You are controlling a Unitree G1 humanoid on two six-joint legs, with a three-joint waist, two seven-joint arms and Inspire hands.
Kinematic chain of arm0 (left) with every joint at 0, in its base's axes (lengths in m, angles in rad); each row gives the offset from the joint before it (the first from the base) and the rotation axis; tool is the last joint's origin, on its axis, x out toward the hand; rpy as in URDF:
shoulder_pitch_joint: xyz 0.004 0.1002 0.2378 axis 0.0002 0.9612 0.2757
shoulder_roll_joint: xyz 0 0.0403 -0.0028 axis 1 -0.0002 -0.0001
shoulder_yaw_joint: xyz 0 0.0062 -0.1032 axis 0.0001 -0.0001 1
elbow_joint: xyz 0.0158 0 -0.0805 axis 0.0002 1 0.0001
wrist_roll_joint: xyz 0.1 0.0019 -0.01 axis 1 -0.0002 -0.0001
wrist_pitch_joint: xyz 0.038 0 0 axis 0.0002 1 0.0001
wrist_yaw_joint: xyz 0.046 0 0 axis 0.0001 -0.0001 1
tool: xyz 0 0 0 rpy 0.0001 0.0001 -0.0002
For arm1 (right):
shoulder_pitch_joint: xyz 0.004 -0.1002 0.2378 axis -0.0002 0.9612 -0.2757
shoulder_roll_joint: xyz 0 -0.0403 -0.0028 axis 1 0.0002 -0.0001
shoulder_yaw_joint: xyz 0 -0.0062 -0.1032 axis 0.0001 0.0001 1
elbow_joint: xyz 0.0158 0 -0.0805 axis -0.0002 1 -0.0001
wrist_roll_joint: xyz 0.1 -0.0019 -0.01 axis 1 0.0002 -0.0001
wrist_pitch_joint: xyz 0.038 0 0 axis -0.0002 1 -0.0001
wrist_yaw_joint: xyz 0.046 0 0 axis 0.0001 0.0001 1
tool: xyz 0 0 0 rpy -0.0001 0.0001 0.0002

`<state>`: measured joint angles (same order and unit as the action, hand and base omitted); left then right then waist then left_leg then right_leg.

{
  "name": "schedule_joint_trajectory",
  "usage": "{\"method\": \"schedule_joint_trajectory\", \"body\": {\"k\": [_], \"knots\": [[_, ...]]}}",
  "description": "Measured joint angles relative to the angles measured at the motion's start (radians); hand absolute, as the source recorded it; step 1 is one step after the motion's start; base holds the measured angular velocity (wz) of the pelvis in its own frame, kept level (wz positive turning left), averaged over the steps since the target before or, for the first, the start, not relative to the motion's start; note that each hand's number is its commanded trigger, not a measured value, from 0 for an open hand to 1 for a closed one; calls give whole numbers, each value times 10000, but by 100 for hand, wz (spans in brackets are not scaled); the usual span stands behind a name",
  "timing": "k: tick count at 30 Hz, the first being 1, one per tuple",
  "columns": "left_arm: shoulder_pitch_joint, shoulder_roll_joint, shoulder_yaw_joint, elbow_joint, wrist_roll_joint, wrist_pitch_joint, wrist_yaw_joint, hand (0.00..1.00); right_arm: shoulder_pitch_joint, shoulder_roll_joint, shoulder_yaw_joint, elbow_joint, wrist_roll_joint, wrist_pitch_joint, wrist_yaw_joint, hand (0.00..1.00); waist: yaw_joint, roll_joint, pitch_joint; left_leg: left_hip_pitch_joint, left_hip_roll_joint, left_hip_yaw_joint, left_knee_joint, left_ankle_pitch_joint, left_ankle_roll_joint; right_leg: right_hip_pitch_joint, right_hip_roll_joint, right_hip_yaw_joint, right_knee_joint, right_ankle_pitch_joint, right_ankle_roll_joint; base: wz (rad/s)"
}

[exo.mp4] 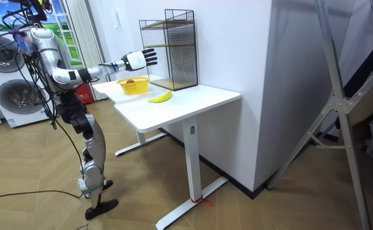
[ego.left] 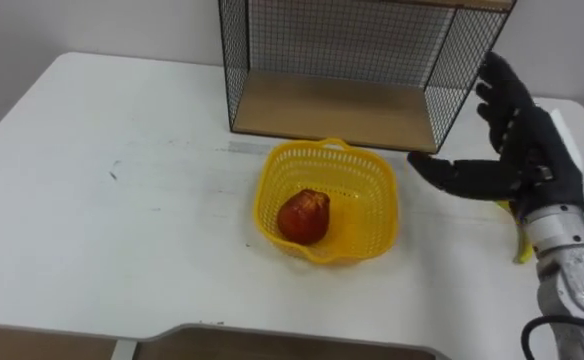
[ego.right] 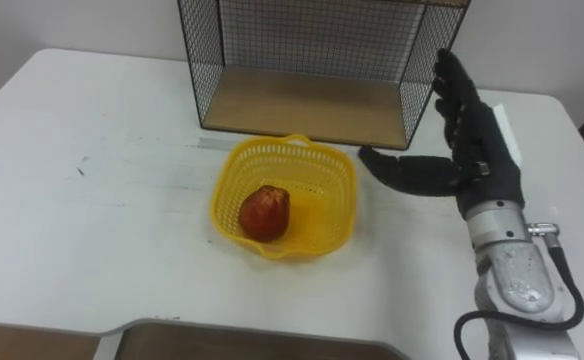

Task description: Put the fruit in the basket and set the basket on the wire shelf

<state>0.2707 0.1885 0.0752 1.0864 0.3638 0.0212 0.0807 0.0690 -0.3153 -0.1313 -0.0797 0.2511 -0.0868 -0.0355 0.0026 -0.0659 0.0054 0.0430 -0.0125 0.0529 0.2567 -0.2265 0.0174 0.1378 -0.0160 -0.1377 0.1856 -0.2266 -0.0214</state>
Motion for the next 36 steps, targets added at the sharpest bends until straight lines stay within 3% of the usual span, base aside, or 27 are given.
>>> {"method": "schedule_joint_trajectory", "body": {"k": [11,19,24,27,36], "knots": [[102,26,9,-71,-5,19,207,0,-17,-70,-605,1103,450,-1,-1429,0,-100,-112,-79,56,-2,14,-27,4,2,28,-1,42,-20,0,0,0],[183,26,14,-80,2,211,208,0,-17,-72,-604,1710,461,35,-1802,0,-249,-155,-62,48,-3,31,-36,5,3,1,-2,100,-21,-1,1,-1],[125,28,24,-163,18,284,176,0,-490,-485,-603,2804,250,314,-1716,0,-207,-324,-19,22,-12,112,-23,9,10,-30,-8,148,-45,-4,5,-2],[78,38,6,-214,8,569,159,0,-1041,-905,-584,3697,205,495,-1714,0,-216,-396,-26,6,-15,103,-21,9,11,-31,-3,142,-55,-4,5,0],[43,42,229,-357,15,628,118,0,-2088,-1354,-557,5009,-273,668,-1149,0,-197,-408,-26,49,0,14,-22,11,8,24,0,-29,-8,-3,3,3]]}}
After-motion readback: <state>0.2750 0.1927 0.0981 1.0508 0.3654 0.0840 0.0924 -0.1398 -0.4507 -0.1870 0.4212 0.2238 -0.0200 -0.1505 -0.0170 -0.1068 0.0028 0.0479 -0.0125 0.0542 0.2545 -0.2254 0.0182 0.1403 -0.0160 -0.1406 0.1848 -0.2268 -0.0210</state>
